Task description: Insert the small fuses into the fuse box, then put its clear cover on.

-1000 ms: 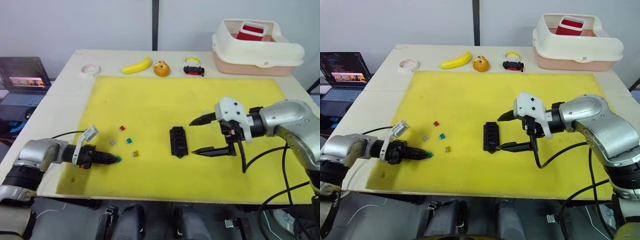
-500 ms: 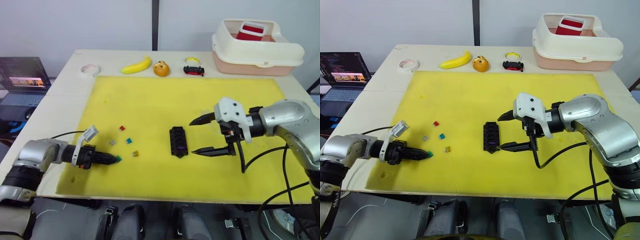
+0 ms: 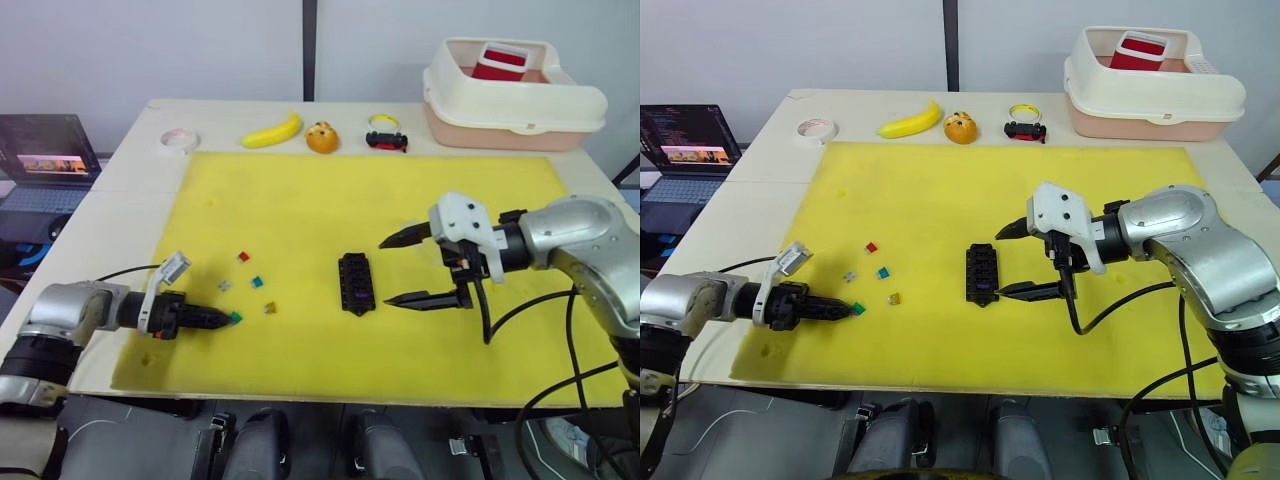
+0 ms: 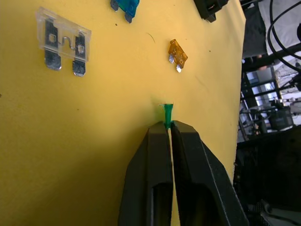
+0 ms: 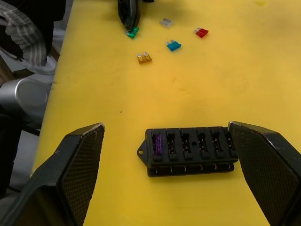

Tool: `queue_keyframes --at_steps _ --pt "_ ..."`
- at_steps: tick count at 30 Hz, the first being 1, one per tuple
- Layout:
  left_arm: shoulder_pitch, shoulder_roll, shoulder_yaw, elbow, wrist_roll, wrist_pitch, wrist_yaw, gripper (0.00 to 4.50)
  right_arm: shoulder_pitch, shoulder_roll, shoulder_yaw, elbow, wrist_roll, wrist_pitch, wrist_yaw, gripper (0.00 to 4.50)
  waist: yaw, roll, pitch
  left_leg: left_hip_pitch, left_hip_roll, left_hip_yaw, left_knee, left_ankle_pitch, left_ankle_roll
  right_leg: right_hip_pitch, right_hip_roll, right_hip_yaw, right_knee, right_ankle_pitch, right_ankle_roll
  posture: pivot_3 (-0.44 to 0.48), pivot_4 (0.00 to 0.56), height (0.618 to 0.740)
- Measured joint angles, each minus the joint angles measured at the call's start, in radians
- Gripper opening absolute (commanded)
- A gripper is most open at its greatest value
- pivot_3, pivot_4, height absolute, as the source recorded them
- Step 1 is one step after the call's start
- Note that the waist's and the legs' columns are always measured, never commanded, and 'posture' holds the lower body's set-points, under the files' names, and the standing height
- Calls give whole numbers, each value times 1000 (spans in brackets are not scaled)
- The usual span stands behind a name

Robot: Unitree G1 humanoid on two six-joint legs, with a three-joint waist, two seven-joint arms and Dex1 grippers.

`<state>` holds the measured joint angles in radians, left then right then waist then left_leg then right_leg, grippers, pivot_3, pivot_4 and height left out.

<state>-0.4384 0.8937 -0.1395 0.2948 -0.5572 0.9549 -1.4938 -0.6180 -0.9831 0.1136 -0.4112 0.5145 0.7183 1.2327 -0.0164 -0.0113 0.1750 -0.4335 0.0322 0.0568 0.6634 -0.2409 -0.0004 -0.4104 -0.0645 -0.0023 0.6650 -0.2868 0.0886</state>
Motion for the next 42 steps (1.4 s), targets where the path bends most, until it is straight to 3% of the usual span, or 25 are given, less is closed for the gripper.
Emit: queue_keyframes --at_steps 9,20,25,31,34,36,42 --pt "2 1 18 -6 -20 15 -4 213 0 1 1 1 4 1 -3 4500 1 0 0 0 0 0 0 0 0 0 -1 0 0 0 0 0 150 740" --pt "-92 2 235 -276 -218 157 101 213 -17 91 -27 -67 169 194 -121 4500 4 -1 0 -2 -2 -2 0 0 0 1 -6 -2 0 -1 -2 0 150 740" --pt "-91 13 219 -308 -211 135 119 213 -17 98 -27 -78 179 212 -159 4500 3 -1 0 -2 -2 -2 0 0 0 0 -2 -1 0 0 0 0 150 740" --pt "-47 48 116 -215 -147 99 84 213 -17 100 -27 -96 192 214 -178 4500 4 -1 0 -2 -1 -2 0 0 0 0 0 -2 0 0 0 0 150 740" --pt "-36 54 67 -172 -113 77 52 1097 -17 99 -27 -97 198 214 -185 4500 7 -1 0 -2 -1 -2 0 0 0 0 0 -2 0 0 0 0 150 740" --pt "-35 64 23 -134 -78 51 30 2045 -15 98 -27 -101 199 214 -187 4500 6 -1 0 -2 -1 -1 0 0 0 0 0 -2 0 0 0 0 150 740" --pt "-74 48 -54 3 -19 28 -38 2045 -10 93 -26 -116 200 213 -188 4500 7 -1 0 -2 -1 -2 0 0 0 0 1 -2 0 0 0 0 150 740"
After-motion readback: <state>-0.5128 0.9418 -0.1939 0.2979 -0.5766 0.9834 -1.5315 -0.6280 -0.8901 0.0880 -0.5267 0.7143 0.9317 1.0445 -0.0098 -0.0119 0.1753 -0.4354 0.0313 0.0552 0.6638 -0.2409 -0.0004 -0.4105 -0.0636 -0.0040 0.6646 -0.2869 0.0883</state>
